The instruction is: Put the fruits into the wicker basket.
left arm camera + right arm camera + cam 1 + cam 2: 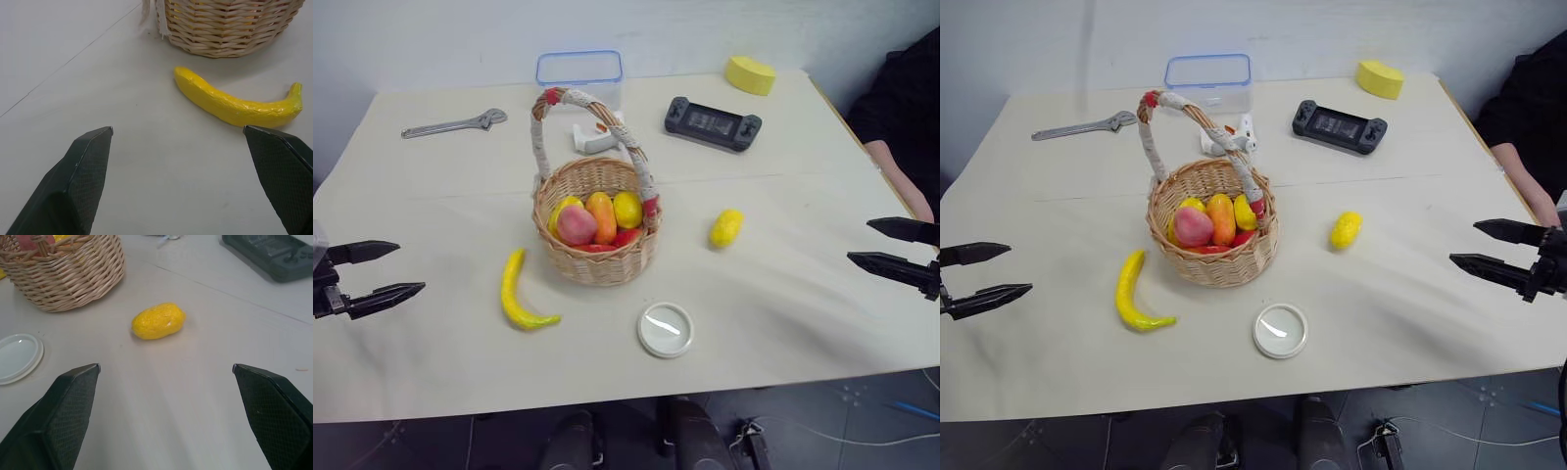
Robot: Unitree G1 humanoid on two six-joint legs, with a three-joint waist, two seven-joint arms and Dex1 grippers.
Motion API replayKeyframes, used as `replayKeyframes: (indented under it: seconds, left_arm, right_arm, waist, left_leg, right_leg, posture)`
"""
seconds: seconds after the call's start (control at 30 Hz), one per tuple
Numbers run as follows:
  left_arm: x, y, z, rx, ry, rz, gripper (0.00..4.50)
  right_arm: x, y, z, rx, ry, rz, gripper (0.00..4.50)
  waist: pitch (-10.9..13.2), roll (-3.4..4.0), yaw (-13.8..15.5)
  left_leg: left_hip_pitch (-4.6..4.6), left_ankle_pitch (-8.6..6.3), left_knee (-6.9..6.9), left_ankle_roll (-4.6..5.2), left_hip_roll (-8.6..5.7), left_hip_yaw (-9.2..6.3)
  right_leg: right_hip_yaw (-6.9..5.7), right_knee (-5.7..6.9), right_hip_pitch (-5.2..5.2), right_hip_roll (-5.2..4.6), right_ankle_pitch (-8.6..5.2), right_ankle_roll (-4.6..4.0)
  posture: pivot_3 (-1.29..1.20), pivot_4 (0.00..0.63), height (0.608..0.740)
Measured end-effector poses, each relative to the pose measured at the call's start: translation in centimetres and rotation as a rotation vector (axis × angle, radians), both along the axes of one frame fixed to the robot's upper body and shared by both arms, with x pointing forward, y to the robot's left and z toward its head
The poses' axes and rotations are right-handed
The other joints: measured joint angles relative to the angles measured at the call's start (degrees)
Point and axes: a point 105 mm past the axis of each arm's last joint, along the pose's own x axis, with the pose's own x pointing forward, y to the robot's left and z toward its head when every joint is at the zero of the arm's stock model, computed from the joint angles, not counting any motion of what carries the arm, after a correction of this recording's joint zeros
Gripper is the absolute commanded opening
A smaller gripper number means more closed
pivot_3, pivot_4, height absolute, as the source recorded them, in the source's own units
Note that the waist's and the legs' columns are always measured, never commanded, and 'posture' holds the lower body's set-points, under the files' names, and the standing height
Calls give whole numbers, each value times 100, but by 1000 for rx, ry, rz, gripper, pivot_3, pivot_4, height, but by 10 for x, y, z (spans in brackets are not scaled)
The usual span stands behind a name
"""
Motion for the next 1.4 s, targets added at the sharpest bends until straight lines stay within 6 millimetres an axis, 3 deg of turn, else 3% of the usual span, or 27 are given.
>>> replayKeyframes:
  seconds: [0.07, 0.3, 0.37, 0.67, 0.77, 0.87, 1.0, 1.03, 1.2, 1.4]
  left_arm:
    - [1, -1, 0, 2, -3, -4, 4500]
    - [2, -2, 1, -11, -1, -2, 4500]
    - [3, -4, 2, -21, -3, -11, 4500]
    - [8, -24, 12, -25, -20, -78, 4500]
    - [8, -48, 23, -61, -26, -172, 4500]
    - [-1, -102, 44, -72, -42, -410, 4500]
    - [-19, -144, 46, -20, 33, -629, 4500]
    - [-22, -151, 43, -5, 52, -676, 4500]
    - [-20, -173, 47, 17, 61, -788, 4500]
    - [-17, -191, 50, -4, 61, -864, 4500]
  right_arm:
    - [1, -1, 0, -7, -6, -11, 4469]
    - [-1, 2, -3, 4, 22, -1, 4469]
    - [-2, 8, -1, -9, 20, 18, 4469]
    - [-7, 29, 4, -34, 17, 89, 4469]
    - [-14, 60, 8, -68, 4, 195, 4469]
    - [-24, 114, -6, -148, 17, 385, 4469]
    - [-21, 154, -28, -103, 76, 440, 3593]
    - [-19, 162, -34, -95, 99, 438, 3593]
    - [-16, 178, -75, -150, 239, 374, 3593]
    - [-10, 184, -101, -222, 262, 315, 3593]
  waist:
    - [2, 1, -58]
    - [5, -4, 304]
    - [5, -4, 331]
    - [5, -4, 295]
    - [5, -4, 290]
    - [5, -16, 297]
    - [6, -18, 290]
    - [6, -18, 291]
    - [8, -22, 336]
    - [9, -24, 371]
  left_leg:
    - [4, 83, -62, 7, -100, -155]
    - [-4, 93, -21, -7, -103, -143]
    - [-4, 72, -18, -39, -102, -143]
    - [-5, 81, -19, -13, -101, -116]
    - [-4, 80, -19, -16, -92, -116]
    - [-1, 70, -16, -37, -89, -118]
    - [0, 75, -11, -28, -85, -102]
    - [4, 74, -12, -28, -83, -95]
    - [2, 71, 6, -21, -76, -71]
    - [5, 58, 21, 2, -77, -41]
  right_leg:
    - [-224, -25, 72, -80, -5, 19]
    - [-194, -46, 67, -85, 0, 32]
    - [-184, -45, 65, -125, 1, 30]
    - [-188, -39, 58, -111, 2, 33]
    - [-183, -39, 56, -109, 2, 33]
    - [-142, -38, 62, -105, 2, 33]
    - [-100, -29, 56, -44, 6, 39]
    - [-90, -26, 53, -41, 6, 38]
    - [-73, -33, 42, -29, 5, 38]
    - [-74, -36, 37, -27, 13, 52]
  posture:
    - [0, 150, 740]
    - [0, 150, 740]
    - [0, 150, 740]
    - [0, 150, 740]
    - [0, 150, 740]
    - [0, 150, 740]
    - [0, 150, 740]
    - [0, 150, 740]
    - [0, 150, 740]
    - [0, 150, 740]
